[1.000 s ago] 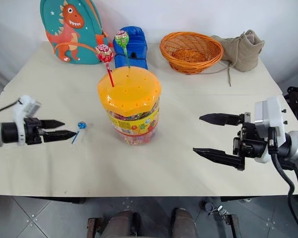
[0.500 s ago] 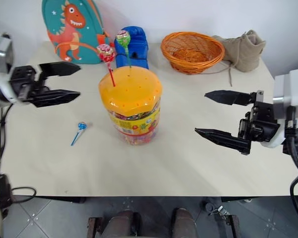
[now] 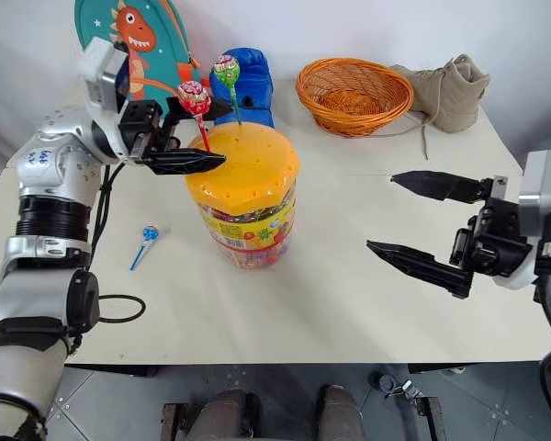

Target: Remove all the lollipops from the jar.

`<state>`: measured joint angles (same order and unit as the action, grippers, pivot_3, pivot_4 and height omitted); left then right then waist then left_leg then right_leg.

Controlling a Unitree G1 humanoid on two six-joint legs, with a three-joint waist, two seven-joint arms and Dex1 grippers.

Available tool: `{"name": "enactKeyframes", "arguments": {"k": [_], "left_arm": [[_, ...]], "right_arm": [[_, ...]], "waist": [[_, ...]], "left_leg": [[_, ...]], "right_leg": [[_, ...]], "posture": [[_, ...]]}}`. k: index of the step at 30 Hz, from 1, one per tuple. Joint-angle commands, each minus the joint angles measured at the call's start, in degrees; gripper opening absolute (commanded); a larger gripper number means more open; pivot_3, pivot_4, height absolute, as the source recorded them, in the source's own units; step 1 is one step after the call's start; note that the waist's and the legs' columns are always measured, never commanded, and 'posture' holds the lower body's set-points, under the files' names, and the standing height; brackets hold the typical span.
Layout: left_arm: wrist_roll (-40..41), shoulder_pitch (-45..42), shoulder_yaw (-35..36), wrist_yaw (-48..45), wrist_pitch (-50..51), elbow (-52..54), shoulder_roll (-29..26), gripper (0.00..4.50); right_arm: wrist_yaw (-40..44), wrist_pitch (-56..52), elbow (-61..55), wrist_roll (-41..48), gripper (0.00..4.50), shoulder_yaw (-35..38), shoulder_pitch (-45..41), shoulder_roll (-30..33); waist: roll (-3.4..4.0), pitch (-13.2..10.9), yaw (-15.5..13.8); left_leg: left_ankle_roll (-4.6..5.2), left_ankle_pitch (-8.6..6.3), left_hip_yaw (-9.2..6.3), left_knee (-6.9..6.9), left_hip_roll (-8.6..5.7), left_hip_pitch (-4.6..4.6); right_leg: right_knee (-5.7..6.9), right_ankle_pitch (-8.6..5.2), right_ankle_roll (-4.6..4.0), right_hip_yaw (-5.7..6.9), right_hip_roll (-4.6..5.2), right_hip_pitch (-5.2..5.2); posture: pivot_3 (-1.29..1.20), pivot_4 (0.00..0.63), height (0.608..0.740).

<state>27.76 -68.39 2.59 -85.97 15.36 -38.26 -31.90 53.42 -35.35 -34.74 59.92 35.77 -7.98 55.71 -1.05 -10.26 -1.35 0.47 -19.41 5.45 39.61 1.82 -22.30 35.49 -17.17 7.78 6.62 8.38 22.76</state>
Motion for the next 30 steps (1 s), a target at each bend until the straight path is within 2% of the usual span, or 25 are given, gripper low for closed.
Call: {"name": "enactKeyframes", "arguments": {"k": [1, 3, 6, 15, 16, 25, 30], "left_arm": [[0.0, -2.1, 0.3, -3.1, 0.3, 0.2, -0.2, 4.29], [0.6, -2.2, 0.7, -3.5, 0.5, 0.1, 0.0, 3.89], [0.2, -2.1, 0.1, -3.4, 1.8, 0.4, -0.5, 3.03], [2.2, -2.9, 0.9, -2.8, 6.2, 4.2, -0.8, 0.18], [2.5, -3.3, 1.2, -2.4, 6.8, 4.8, -0.7, 0.06], [5.2, -5.4, 5.0, 2.6, 11.0, 10.4, -1.4, 0.06], [4.0, -4.2, 8.5, 9.0, 12.4, 11.2, -5.6, 0.06]], "right_arm": [[-1.8, 0.5, -2.2, 2.5, 4.50, 3.4, 0.2, -0.1], [-2.5, 0.5, -2.4, 3.3, 4.50, 3.7, 0.2, -0.2], [-3.9, 0.6, -2.8, 5.1, 4.50, 3.8, -0.2, -0.1], [-7.1, 1.4, -3.9, 8.3, 4.50, 0.8, -1.7, -0.6], [-7.1, 1.5, -3.8, 8.1, 4.50, 0.6, -1.8, -0.6], [-6.4, 2.4, -2.2, 6.4, 4.50, -2.0, -3.3, -0.9], [-5.8, 3.0, -1.5, 5.6, 4.50, -2.7, -3.3, -1.1]], "waist": [[0.00, 0.0, 0.0], [0.00, 0.0, 0.0], [0.00, 0.0, -0.2], [-0.01, 0.0, -0.2], [-0.01, 0.0, -0.3], [-0.01, 0.0, -0.1], [-0.01, 0.0, 0.0]], "left_leg": [[0.00, 0.00, -0.01, 0.01, 0.00, 0.00], [0.00, 0.00, -0.02, 0.02, 0.00, -0.01], [0.02, -0.01, -0.03, 0.05, 0.00, -0.02], [0.04, -0.02, -0.11, 0.16, 0.00, -0.05], [0.04, -0.02, -0.12, 0.20, 0.00, -0.07], [0.06, -0.03, -0.13, 0.22, 0.01, -0.08], [0.06, -0.03, -0.13, 0.22, 0.02, -0.08]], "right_leg": [[0.00, 0.00, 0.00, 0.00, 0.00, 0.00], [0.00, 0.00, 0.00, 0.00, 0.00, 0.00], [0.00, 0.00, 0.01, -0.01, 0.00, -0.01], [0.04, 0.01, 0.02, 0.02, 0.01, -0.04], [0.04, 0.01, 0.02, 0.02, 0.01, -0.04], [0.04, 0.01, 0.03, 0.02, 0.01, -0.04], [0.04, 0.01, 0.03, 0.03, 0.01, -0.04]], "posture": [[0.00, 0.150, 0.740], [0.00, 0.150, 0.740], [0.00, 0.150, 0.740], [0.00, 0.150, 0.740], [0.00, 0.150, 0.740], [0.00, 0.150, 0.740], [0.00, 0.150, 0.740]]}}
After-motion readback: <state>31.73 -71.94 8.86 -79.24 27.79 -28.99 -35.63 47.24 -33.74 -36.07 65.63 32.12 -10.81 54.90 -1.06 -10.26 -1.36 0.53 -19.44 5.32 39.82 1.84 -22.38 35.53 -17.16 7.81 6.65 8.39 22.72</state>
